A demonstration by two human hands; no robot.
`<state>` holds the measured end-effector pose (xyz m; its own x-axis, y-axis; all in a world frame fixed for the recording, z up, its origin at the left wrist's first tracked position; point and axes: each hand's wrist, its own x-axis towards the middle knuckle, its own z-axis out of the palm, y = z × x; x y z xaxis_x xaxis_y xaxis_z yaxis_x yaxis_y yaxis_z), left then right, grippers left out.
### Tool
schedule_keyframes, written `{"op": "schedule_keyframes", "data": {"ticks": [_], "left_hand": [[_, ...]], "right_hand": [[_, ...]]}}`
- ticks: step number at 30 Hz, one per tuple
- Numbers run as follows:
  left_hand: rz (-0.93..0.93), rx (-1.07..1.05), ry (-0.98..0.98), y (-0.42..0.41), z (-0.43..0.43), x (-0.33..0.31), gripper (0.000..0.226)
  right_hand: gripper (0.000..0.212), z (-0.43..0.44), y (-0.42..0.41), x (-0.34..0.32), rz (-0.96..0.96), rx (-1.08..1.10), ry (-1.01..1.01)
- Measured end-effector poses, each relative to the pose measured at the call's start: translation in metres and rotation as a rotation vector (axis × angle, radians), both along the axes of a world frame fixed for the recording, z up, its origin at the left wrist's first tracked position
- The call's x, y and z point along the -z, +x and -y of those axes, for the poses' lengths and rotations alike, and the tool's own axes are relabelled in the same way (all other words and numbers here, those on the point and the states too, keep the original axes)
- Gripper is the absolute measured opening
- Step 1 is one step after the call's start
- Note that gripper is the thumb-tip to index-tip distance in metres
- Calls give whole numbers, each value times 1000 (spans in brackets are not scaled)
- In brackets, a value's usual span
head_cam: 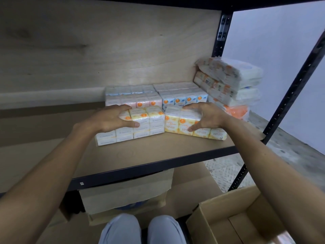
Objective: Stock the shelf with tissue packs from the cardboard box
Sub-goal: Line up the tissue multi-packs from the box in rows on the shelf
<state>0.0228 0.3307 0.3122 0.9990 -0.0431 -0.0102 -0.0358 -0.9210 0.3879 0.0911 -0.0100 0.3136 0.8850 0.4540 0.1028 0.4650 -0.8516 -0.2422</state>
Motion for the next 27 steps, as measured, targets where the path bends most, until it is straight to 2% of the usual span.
{"op": "schedule_keyframes", "data": {"ticks": [5, 11, 17, 21, 24, 27], "left_hand": [[33, 1, 19, -1, 1, -3, 94], [-14, 61, 18, -5, -16, -10, 113], [20, 135, -85, -21, -28, -14, 81], [113, 58, -156, -34, -43, -10, 75], [155, -21, -287, -47, -64, 4, 89], [149, -79, -514, -58, -77, 22, 91]], "right_hand": [[90, 0, 0, 0, 0, -3, 13], [90, -1, 0, 0, 3, 5, 1], [90, -2, -4, -1, 16, 5, 0], [90, -2, -5, -1, 12, 13, 0], [90, -2, -6, -2, 12, 8, -2], [89, -3, -8, -2, 19, 12, -2]]}}
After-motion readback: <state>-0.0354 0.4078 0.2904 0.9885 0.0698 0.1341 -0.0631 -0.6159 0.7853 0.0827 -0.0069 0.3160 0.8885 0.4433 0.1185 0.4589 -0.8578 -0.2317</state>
